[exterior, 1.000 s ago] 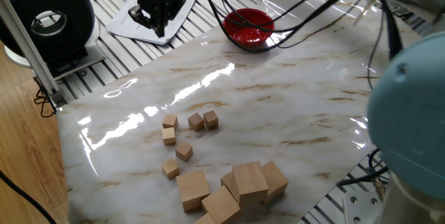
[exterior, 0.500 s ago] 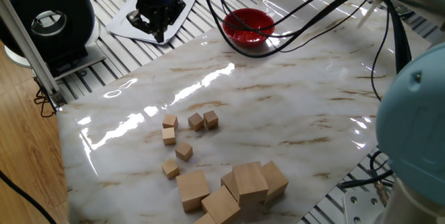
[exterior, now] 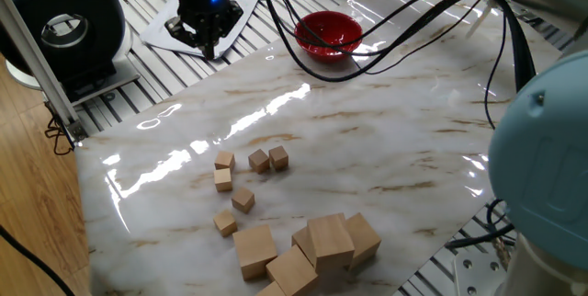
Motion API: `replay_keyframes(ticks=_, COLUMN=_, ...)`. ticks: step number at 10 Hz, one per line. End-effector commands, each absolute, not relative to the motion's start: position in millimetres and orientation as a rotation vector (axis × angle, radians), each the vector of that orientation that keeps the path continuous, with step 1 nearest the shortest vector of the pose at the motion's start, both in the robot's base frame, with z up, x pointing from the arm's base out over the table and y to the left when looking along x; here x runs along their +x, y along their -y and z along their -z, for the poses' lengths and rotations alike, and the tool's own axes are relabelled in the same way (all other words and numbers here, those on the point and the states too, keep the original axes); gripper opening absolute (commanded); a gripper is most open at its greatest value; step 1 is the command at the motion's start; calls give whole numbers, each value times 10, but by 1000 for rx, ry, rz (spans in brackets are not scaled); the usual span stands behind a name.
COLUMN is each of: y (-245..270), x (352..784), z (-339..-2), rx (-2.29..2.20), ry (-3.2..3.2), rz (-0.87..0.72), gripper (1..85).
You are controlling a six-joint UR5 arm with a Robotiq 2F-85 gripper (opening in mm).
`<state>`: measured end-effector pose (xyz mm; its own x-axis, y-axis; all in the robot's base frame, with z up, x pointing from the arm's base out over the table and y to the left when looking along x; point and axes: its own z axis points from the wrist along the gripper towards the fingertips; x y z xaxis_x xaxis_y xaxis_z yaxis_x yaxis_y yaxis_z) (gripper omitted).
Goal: Stack the blocks into a pyramid shape
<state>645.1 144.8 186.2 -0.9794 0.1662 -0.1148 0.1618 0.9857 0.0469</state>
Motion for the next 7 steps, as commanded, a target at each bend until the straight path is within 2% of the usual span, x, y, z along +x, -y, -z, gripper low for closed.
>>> replay_keyframes(ticks=1, y=-1397, x=6404, z=-1823, rx=271, ry=-3040, rz=-51, gripper=10)
replay_keyframes(ticks=3, y=-1425, x=6461, z=-1805, rx=284, ry=-3017, rz=-85, gripper=10)
replay_keyframes(ticks=5, y=-1329, x=6466, z=-1846, rx=263, ry=-3027, rz=-22, gripper=10)
replay_keyframes(ticks=6, y=-1503, x=6527, z=-1857, rx=364, ry=-3024, rz=-112, gripper=10)
replay_keyframes(ticks=7, y=-1428, x=6482, z=-1821, rx=320, ry=-3055, rz=-65, gripper=10)
